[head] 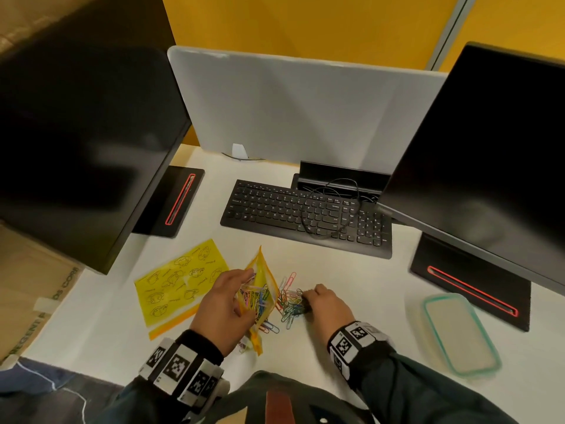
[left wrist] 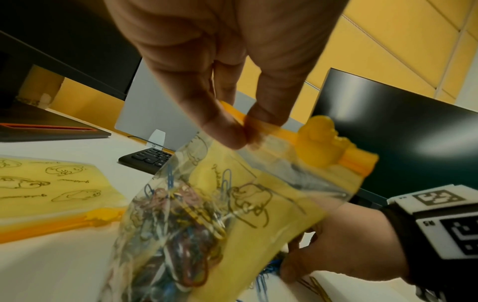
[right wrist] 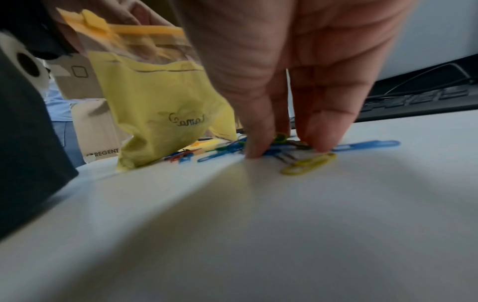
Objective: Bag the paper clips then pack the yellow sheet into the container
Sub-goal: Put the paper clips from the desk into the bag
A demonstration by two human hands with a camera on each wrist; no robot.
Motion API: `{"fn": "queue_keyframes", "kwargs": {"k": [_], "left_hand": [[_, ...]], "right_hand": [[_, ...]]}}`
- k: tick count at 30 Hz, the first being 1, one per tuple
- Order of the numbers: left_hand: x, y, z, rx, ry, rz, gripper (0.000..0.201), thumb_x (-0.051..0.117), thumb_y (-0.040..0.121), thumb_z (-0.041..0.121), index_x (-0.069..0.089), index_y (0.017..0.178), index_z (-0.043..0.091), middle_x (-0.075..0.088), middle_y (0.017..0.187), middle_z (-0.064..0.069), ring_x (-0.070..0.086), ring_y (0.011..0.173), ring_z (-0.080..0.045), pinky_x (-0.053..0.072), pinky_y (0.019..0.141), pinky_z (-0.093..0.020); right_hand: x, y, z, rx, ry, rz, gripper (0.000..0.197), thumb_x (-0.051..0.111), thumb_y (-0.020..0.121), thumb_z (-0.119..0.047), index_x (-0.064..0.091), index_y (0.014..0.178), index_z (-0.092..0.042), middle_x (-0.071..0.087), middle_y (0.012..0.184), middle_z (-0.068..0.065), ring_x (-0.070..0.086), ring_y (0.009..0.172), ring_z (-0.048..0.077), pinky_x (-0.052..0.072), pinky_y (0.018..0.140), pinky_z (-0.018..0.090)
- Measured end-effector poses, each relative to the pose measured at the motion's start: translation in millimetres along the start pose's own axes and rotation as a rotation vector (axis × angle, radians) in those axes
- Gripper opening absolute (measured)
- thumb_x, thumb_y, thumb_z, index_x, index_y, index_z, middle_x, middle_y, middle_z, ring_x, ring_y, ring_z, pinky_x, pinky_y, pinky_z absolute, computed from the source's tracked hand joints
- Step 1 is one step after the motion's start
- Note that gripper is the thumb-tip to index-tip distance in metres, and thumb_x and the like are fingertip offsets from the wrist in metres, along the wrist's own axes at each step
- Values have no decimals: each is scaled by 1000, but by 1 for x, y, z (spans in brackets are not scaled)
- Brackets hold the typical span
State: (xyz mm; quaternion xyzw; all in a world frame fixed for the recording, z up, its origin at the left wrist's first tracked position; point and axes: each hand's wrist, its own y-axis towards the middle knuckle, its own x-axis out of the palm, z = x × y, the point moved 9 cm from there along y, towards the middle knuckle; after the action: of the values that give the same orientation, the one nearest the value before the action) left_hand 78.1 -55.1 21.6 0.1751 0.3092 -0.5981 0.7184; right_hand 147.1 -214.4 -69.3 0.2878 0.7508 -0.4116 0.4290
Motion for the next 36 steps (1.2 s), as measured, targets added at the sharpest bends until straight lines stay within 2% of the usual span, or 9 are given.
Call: {"fn": "queue_keyframes", "kwargs": {"k": [7, 12, 17, 19, 22, 26, 30, 33, 36], "left_hand": [[3, -1, 0, -7, 0, -11, 64, 67, 69, 1, 47, 126, 23, 38, 118, 12, 53, 72, -4, 40, 59, 0], [0, -3, 0, -8, -7, -3, 64, 67, 70, 0, 47, 126, 24, 37, 117, 13, 53, 68, -1, 40, 59, -1], [1, -3, -3, -18, -14, -5, 65, 69, 68, 2, 48, 126, 23, 38, 118, 13, 53, 65, -4, 40, 58, -1], [2, -2, -5, -18, -14, -6, 68, 73, 66, 5, 48, 126, 24, 39, 120, 12, 54, 64, -8, 40, 57, -2], [2, -1, -5, -11, -23, 1, 69, 74, 64, 5, 48, 124, 26, 41, 121, 10, 54, 63, -10, 40, 57, -2], [-15, -2, -4, -2, -50, 72, 63, 72, 66, 2, 52, 122, 24, 46, 120, 5, 54, 59, -6, 42, 57, -4], [-55, -3, -10, -57, -118, 232, 59, 72, 69, 3, 54, 119, 28, 49, 116, 9, 55, 62, -12, 47, 62, -10], [-80, -2, -10, -70, -154, 314, 55, 69, 71, 0, 55, 117, 29, 50, 116, 7, 57, 59, -12, 52, 65, -21], [-95, -1, -10, -84, -139, 348, 55, 69, 72, 0, 55, 116, 28, 51, 119, 6, 59, 57, -16, 55, 68, -32]], "right_hand": [[-7, -4, 13, 37, 13, 46, 22, 44, 91, -8, 57, 110, -8, 58, 110, 10, 58, 99, 29, 46, 79, 32], [-42, -15, 20, 125, 306, 139, 16, 52, 91, -11, 66, 99, -11, 67, 97, 6, 60, 89, 21, 47, 77, 23], [-95, -26, -37, -110, 635, 224, 11, 62, 86, -12, 69, 94, -14, 59, 77, -14, 53, 73, -3, 35, 65, 2], [-102, -24, -65, -238, 555, 210, 13, 61, 87, -13, 69, 96, -14, 61, 84, -6, 53, 78, 5, 38, 71, 8], [-97, -20, -97, -361, 333, 156, 20, 58, 88, -17, 68, 105, -14, 61, 99, 6, 55, 95, 19, 45, 86, 28], [-115, -23, -99, -389, 589, 279, 30, 70, 79, -31, 66, 108, -23, 59, 94, -5, 52, 80, 7, 43, 74, 17], [-120, -18, -64, -238, 749, 493, 11, 62, 85, -29, 64, 86, -18, 61, 77, -7, 54, 71, 5, 45, 66, 17], [-72, -2, -64, -222, 476, 216, 19, 54, 91, -29, 65, 89, -14, 67, 87, 1, 61, 84, 19, 47, 76, 30], [-13, -11, -95, -448, 131, -131, 31, 47, 94, -34, 58, 118, -19, 59, 126, 4, 53, 117, 25, 43, 97, 36]]}}
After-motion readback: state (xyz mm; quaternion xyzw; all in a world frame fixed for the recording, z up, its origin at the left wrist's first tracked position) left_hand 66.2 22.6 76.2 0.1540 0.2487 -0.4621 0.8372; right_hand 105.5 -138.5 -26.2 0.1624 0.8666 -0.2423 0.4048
